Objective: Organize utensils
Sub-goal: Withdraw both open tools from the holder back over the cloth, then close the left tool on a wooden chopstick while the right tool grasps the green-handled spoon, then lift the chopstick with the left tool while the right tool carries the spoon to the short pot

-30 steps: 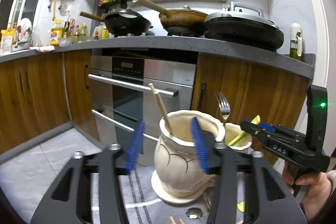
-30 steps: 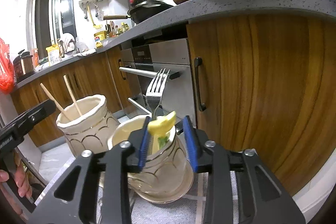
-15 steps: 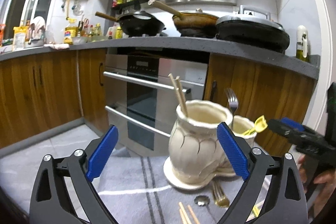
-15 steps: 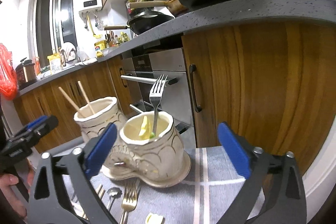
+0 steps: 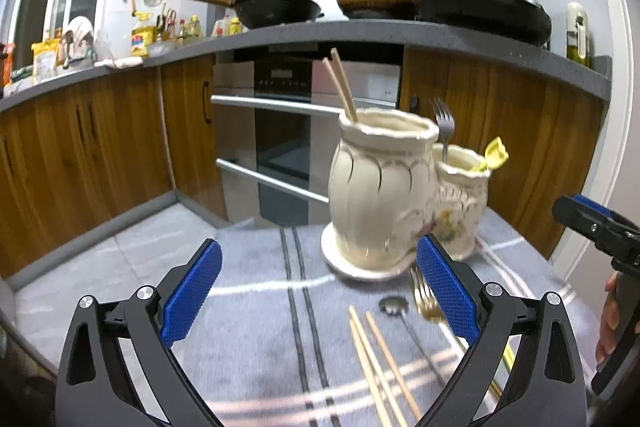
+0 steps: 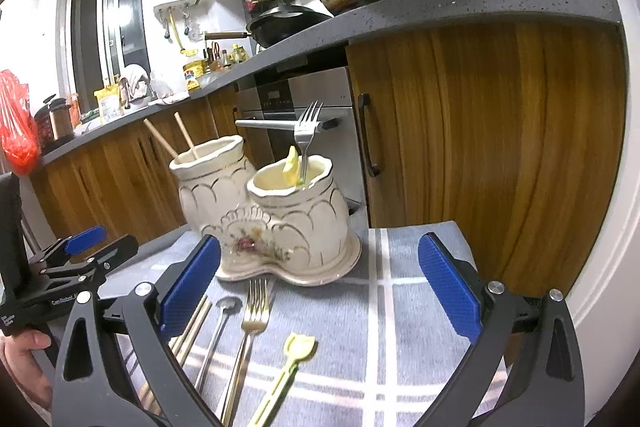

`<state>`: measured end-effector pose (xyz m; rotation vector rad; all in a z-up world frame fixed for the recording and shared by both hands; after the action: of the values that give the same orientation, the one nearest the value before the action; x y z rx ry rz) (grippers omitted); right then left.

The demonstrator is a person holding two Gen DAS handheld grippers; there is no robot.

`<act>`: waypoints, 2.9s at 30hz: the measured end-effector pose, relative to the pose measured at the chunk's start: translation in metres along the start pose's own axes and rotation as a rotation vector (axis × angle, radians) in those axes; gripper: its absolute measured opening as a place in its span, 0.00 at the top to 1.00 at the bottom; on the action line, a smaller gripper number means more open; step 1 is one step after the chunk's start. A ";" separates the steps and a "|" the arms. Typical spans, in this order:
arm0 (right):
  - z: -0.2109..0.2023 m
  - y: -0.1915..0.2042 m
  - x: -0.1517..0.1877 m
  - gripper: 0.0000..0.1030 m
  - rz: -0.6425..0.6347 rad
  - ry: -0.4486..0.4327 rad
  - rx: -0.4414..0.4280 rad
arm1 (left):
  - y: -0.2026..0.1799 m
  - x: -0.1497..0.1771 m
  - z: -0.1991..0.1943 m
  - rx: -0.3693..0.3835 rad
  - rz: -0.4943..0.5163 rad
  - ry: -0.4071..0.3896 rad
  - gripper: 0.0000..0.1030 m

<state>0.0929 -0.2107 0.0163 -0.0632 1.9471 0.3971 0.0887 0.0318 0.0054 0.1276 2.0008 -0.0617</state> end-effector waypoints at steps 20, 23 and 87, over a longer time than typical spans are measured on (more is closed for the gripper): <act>-0.003 -0.002 0.038 0.05 0.010 0.148 0.051 | -0.015 0.065 -0.012 -0.014 0.091 0.319 0.08; 0.002 -0.003 0.044 0.05 0.017 0.187 0.059 | -0.023 0.073 -0.014 -0.022 0.143 0.362 0.11; 0.030 0.021 0.074 0.91 -0.115 0.424 0.000 | -0.038 0.087 -0.018 0.098 0.187 0.482 0.94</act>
<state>0.0847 -0.1721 -0.0557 -0.2770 2.3467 0.3256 0.0323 0.0015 -0.0664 0.4251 2.4564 -0.0084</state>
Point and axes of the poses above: each gripper's, at about its wrist camera, not at the fingertips, and z roughly the way its jaws point, y to its left, x to its underside, the point moved 5 cm from there along z, roughly the way its jaws point, and after that the axes turned 3 degrees about z, right-handed, at the moved point
